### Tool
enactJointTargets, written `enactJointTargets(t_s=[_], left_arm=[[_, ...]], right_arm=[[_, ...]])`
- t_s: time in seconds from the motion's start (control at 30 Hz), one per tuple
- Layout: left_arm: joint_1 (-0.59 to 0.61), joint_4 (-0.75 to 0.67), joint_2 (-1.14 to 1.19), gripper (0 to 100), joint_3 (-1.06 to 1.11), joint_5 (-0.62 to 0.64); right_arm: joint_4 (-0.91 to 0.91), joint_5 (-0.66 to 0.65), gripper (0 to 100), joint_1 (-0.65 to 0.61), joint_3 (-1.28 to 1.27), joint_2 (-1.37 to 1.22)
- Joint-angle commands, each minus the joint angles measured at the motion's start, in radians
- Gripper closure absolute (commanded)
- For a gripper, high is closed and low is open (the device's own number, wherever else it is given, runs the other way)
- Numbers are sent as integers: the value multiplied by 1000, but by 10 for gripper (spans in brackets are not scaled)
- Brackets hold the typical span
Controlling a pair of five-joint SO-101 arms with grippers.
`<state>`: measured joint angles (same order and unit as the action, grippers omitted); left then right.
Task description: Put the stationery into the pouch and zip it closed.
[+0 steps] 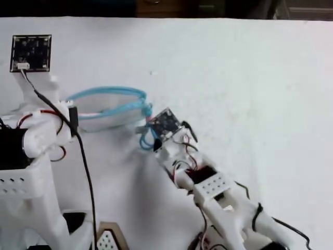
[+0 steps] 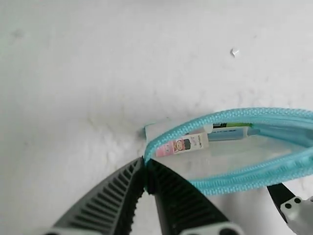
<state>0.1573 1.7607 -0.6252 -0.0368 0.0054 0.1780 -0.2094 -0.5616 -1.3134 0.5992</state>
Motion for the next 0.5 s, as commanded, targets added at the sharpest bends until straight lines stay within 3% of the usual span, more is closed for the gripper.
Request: enactJointTargets(t_s=[0.0, 0.17, 0.47], left_arm=[[-2, -18, -5, 978, -5, -6], [-1, -18, -5, 978, -5, -6], [-1, -34, -5, 978, -5, -5]], right_arm=[[-70, 23, 685, -12, 8, -45], [-12, 100, 685, -8, 23, 7], [246, 255, 684, -108, 11, 444]])
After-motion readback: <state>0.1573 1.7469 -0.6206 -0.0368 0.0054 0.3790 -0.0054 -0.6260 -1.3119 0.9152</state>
